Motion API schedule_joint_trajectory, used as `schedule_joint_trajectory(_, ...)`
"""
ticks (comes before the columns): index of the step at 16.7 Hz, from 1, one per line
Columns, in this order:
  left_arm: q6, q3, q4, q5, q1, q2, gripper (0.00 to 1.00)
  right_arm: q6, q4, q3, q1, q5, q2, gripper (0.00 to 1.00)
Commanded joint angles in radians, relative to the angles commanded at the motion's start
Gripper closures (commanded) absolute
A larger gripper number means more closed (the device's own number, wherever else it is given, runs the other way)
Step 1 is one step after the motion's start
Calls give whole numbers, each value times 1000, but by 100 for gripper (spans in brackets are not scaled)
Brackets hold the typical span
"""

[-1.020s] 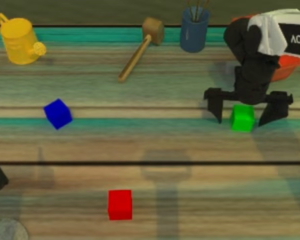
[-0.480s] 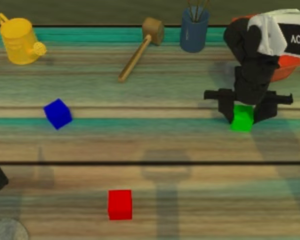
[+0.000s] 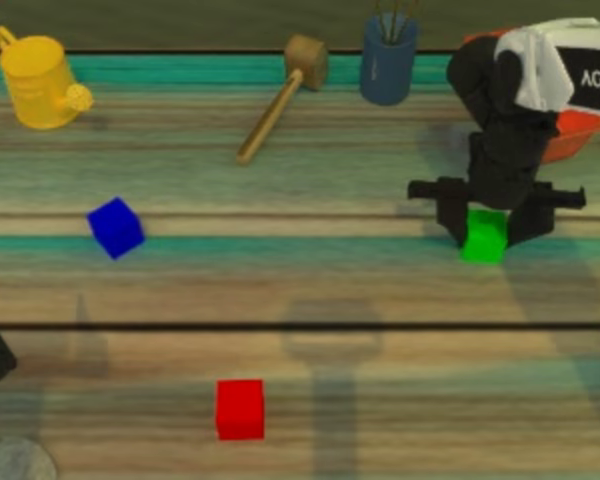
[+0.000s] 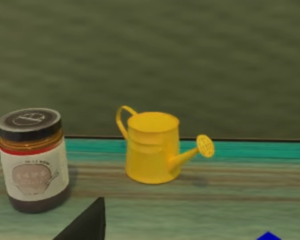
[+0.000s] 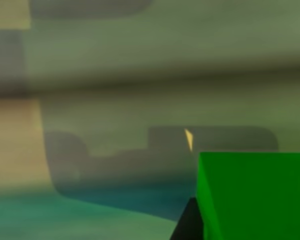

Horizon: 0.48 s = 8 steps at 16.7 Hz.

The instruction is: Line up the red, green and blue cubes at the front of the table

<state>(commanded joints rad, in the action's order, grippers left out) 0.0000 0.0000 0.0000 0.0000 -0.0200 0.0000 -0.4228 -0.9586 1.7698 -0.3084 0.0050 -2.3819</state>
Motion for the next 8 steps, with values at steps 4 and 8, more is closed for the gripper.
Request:
schedule_joint_trajectory(4, 0, 0, 0, 0, 0, 0, 0, 3, -46, 34, 0, 5, 23, 100)
schedule_joint_trajectory(8, 0, 0, 0, 0, 0, 0, 0, 2, -189, 125, -4, 4, 65, 100)
